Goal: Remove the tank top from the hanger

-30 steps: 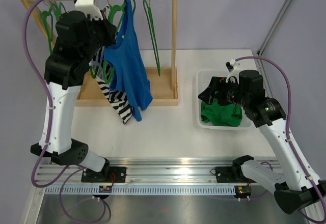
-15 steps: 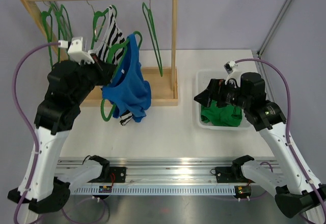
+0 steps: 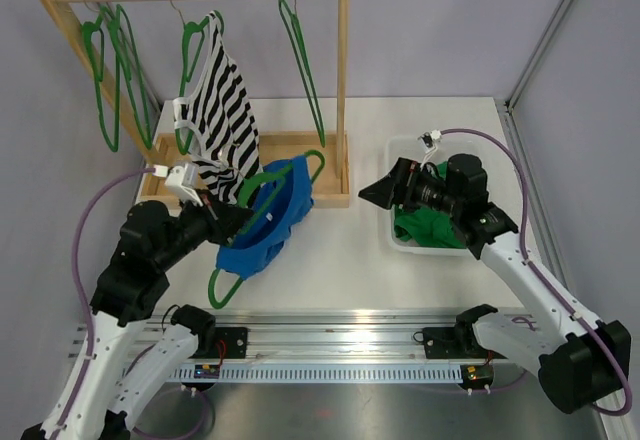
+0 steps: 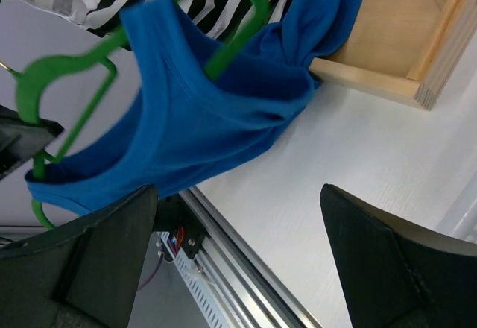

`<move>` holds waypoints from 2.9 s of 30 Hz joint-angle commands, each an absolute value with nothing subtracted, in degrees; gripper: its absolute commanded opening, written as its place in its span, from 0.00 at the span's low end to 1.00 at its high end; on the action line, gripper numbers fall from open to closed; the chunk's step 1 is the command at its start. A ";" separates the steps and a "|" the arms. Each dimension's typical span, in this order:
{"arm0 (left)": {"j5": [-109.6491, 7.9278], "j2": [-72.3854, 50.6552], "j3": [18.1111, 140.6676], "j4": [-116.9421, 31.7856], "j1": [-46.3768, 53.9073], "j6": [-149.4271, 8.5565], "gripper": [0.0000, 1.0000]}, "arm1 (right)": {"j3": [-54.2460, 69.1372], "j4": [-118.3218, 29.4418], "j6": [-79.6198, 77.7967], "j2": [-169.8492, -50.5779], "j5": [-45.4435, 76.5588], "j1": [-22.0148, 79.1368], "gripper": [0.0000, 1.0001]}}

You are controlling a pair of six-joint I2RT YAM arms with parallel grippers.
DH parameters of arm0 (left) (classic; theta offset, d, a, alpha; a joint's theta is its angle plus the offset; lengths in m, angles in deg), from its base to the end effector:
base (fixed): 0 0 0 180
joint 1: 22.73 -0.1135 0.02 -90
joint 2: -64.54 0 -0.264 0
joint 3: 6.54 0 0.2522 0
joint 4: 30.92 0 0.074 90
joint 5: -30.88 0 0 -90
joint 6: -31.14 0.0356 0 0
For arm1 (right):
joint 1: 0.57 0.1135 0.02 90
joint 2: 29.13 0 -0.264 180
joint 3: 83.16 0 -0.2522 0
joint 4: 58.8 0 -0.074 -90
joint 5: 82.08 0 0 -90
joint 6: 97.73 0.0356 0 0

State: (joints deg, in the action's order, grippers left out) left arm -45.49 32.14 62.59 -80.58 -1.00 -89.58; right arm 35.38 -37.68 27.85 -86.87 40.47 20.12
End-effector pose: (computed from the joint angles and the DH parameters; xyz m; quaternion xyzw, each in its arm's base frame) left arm 0.0945 -0.0467 0.3815 0.0128 0.7801 -0.3566 0.5139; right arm 0.2084 0.0992 0.3220 -0.0643 0.7886 0.4671 0.3946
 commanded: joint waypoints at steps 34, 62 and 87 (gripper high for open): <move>-27.83 32.56 44.29 -71.56 -0.15 -93.32 0.00 | 27.63 -39.71 17.94 -109.65 11.66 40.57 0.00; -25.62 39.94 61.26 -40.08 1.35 -93.74 0.00 | 21.12 -22.45 19.25 -89.17 36.30 25.63 0.00; -56.67 22.18 75.77 -6.08 1.35 -81.88 0.00 | 32.81 -9.71 15.65 -76.24 37.71 25.63 0.00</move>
State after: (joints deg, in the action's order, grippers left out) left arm -52.07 21.97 73.04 -9.81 1.36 -85.36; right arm 36.14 -12.52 17.46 -77.93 39.90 25.96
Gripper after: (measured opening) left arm 0.050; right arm 0.029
